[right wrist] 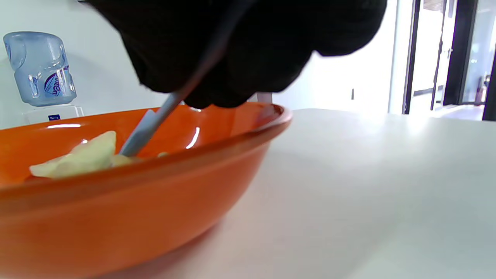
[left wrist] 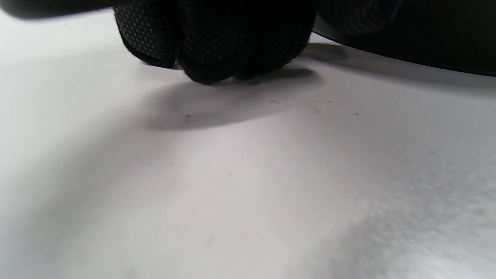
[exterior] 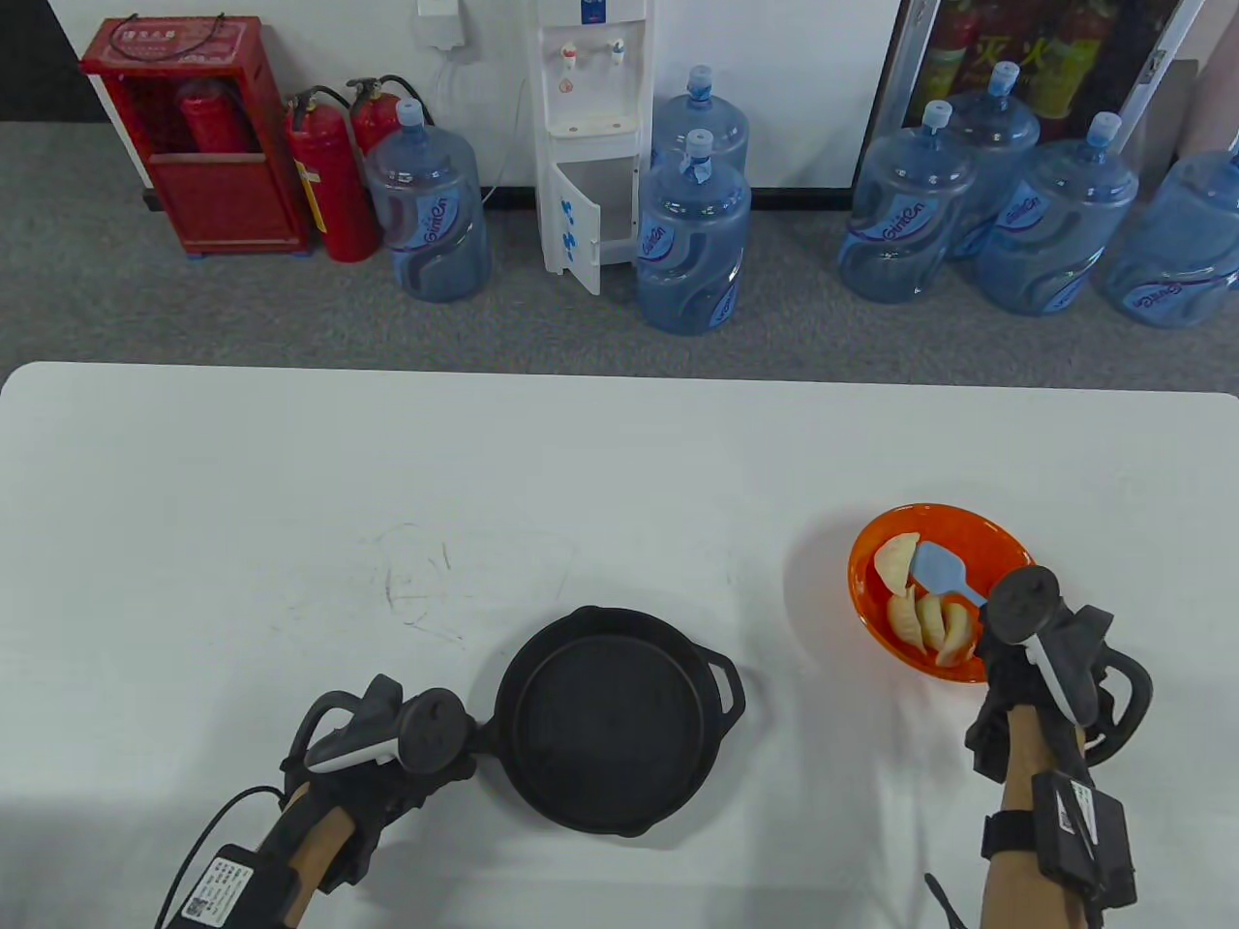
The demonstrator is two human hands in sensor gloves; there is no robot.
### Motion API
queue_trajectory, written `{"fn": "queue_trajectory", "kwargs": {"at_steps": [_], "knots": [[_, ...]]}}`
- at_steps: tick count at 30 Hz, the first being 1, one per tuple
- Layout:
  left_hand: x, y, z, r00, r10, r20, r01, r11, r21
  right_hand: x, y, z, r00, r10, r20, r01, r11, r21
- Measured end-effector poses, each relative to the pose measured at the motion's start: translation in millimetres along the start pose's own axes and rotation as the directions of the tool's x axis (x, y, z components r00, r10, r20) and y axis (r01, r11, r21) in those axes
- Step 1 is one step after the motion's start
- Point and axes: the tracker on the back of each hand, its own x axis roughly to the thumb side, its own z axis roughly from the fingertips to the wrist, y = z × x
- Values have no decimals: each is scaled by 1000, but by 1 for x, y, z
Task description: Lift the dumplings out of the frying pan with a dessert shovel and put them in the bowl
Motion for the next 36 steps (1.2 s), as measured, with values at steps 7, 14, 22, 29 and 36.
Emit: {"fn": "queue_trajectory", "kwargs": {"at_steps": [7,14,22,29,36], "knots": [[0,0,0,1000,1,-1,-1,1000,-1,0,-9,7,999,39,4,-39,998,-41],[0,0,0,1000,2,-1,-2,1000,-2,-2,-38,27,999,6,48,0,990,-138],[0,0,0,1000,0,-2,0,1000,-5,29,-69,70,962,-66,266,114,979,-170],[-1,0,0,1000,7,-2,-7,1000,-11,71,-63,120,877,-122,464,194,975,-111],[-1,1,0,1000,9,-2,-9,1000,-16,112,-29,156,793,-107,600,147,989,-18]]}}
